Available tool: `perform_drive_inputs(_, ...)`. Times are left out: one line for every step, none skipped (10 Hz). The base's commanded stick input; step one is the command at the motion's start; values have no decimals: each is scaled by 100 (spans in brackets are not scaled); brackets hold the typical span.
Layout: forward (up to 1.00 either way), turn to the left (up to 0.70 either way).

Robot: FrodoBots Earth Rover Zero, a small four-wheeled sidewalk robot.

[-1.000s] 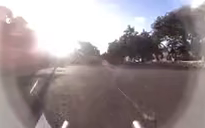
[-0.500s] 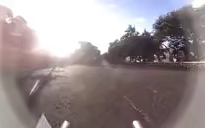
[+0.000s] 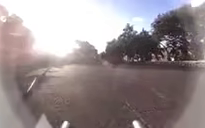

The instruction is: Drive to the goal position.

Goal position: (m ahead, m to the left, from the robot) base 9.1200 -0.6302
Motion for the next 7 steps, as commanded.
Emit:
perform_drive_inputs(70, -23)
perform_drive_inputs(70, -10)
perform_drive_inputs(70, -3)
perform_drive_inputs(70, 3)
perform_drive_inputs(70, 3)
perform_drive_inputs(70, 3)
perform_drive_inputs(70, 3)
